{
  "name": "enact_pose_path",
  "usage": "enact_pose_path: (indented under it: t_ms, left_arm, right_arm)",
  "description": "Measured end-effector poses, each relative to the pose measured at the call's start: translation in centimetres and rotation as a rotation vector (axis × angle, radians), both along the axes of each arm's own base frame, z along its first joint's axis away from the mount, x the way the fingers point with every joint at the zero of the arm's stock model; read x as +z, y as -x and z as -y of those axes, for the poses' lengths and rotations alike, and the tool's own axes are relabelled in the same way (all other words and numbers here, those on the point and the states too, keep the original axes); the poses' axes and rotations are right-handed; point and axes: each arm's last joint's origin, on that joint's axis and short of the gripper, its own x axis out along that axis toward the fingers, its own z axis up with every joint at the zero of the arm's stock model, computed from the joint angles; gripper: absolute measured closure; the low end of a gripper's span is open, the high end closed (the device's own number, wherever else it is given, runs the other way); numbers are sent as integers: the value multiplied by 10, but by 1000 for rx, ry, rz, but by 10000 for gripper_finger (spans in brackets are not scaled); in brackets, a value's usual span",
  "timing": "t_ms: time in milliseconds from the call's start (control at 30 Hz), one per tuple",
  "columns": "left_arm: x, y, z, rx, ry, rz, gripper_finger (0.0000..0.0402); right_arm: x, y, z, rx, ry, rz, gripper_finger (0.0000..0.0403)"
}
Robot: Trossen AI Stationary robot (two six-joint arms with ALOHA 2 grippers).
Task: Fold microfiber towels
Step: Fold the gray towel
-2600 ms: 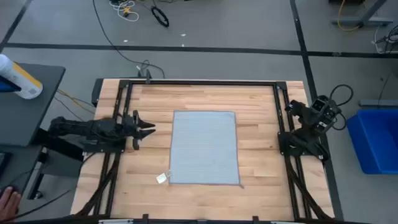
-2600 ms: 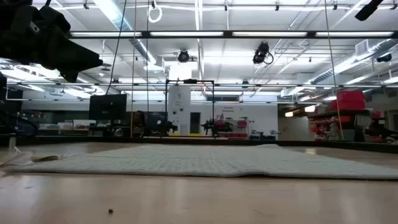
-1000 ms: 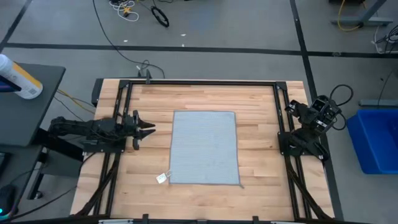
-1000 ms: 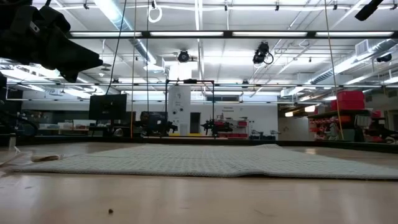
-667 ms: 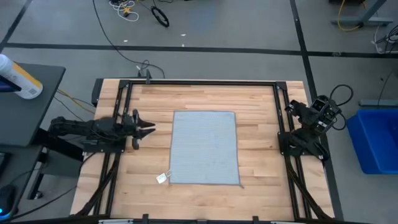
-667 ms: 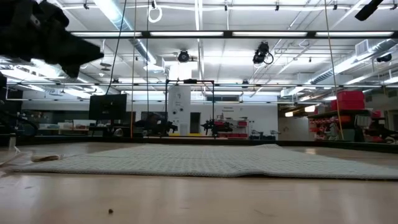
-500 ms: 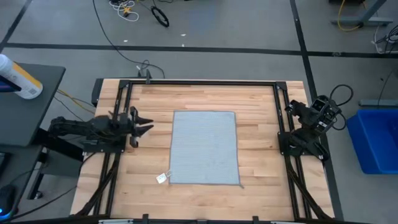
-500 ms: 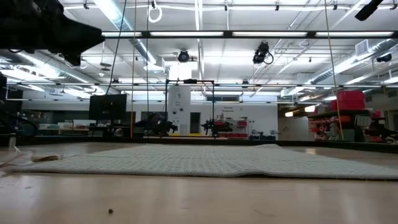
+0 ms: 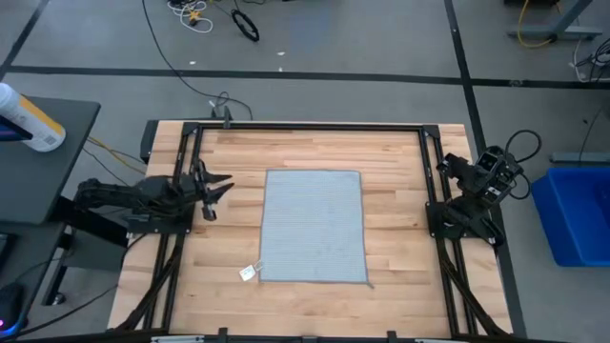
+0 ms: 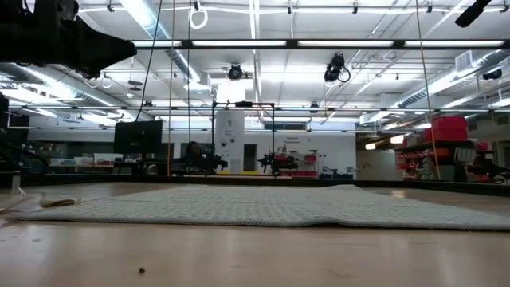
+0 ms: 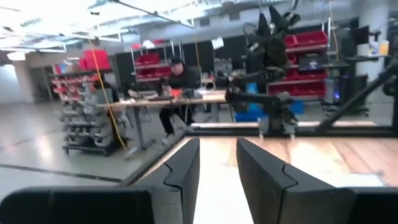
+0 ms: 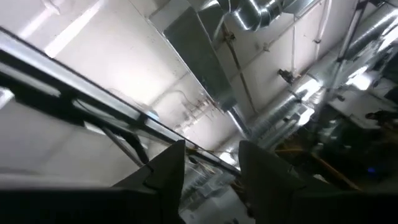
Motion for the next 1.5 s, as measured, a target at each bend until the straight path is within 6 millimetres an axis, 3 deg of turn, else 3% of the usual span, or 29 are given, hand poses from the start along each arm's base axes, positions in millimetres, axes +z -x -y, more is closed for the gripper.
enact_pose_path:
  t_ms: [167,300,433,667,800,967,1167,1367,1500]
  left_arm:
    - [-7,-1,2,-83,50,-50,287]
    - [-7,-2,4,-134,81,-42,287]
    - [-7,-2,4,-165,139,-34,287]
    - [-11,-2,2,-82,185,-51,287]
    - [-11,-1,1,-42,238,-36,287]
    - [-11,-1,-2,35,282,-12,287]
    - [-18,-5,1,-13,396,-62,287]
    - [-32,-23,7,-129,514,-226,287]
    - [-43,-39,14,-250,592,-350,287]
  right_arm:
    - [-27,-23,-15,-258,239,-553,266]
    - [-48,-30,-21,-414,458,-768,279]
    - [-53,-34,-26,-442,583,-782,297]
    - [-39,-32,-27,-283,402,-618,332]
    - [-43,-33,-24,-375,355,-707,354]
    - [-60,-36,-27,-474,414,-866,386]
    - [-85,-44,-36,-255,580,-941,387]
    - [-105,-64,-43,3,461,-1087,337]
    - [-120,-87,-45,84,349,-1217,303]
